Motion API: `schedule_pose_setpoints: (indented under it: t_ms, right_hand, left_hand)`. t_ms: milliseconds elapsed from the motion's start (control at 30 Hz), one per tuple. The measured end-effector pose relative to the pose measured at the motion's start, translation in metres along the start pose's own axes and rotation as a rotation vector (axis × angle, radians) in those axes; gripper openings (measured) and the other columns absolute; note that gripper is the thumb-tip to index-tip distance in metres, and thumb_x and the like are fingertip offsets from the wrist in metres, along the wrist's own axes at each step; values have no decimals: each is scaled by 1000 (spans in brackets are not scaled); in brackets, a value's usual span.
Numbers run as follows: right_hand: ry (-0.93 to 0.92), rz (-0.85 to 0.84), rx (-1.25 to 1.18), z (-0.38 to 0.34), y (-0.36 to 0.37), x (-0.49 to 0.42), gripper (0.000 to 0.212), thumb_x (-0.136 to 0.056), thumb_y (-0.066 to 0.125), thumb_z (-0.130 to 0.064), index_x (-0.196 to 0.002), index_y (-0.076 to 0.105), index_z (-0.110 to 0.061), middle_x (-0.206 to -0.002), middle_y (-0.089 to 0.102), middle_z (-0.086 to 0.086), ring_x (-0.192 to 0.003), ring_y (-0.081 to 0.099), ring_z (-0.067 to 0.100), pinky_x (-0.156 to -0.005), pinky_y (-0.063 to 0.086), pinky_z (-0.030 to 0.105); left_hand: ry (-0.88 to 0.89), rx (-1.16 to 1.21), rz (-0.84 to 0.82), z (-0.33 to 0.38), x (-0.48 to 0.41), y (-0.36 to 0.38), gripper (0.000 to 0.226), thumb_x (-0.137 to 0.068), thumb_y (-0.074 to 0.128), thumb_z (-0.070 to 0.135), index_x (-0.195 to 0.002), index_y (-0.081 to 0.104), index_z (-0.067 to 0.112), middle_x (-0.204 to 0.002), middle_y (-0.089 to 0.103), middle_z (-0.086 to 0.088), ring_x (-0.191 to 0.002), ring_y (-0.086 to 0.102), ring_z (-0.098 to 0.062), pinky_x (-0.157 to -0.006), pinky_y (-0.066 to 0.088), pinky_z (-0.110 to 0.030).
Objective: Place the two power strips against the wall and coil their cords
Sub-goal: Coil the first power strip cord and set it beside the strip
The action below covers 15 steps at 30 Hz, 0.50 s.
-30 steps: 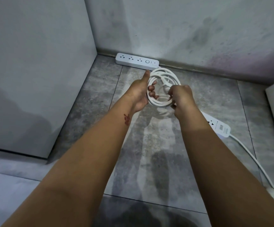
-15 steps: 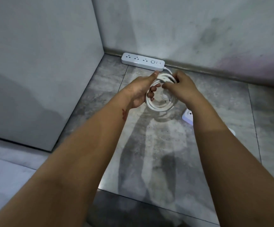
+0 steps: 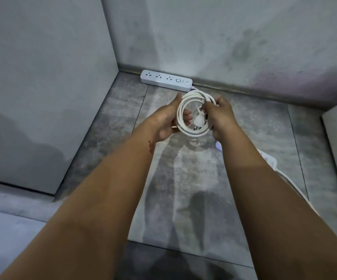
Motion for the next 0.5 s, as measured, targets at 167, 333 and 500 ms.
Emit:
schedule_pose_setpoints:
  t_ms: [167,333,500]
  right_hand:
    - [175,-6,-140,7,9,-1,29,-82,57,-6,-111,59,-3,-86,61,15,-69,60,25,-61,51,31]
    - [74,49,105,-2,10,-12,29,-79,61,-9,-107,54,-10,-82,60,9,-67,59,23,-61,47,29]
    - [-138,-72,537,-26,19,-26,15,-80,60,-9,-91,63,-18,-80,65,7,-77,64,26,-80,55,40]
  left_hand:
    - [135,87,157,9,-15,0,43,-101,42,43,-81,59,9,-61,49,-2,-50,46,-15,-58,44,-28]
    - [176,29,121,15,-30,-3,32,-102,43,38,-86,56,14,-68,43,-2,-47,31,-11,-51,32,-26]
    - [179,-38,-18,20,-35,-8,25,-101,47,35,-91,56,14,-62,41,1,-45,30,-9,-49,29,-25]
Point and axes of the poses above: each hand's wrist, its own x-axis away from the middle knuckle, its own y-axis out of the palm, z = x × y, the point moved 3 cm from there along -x, towards the middle knuckle
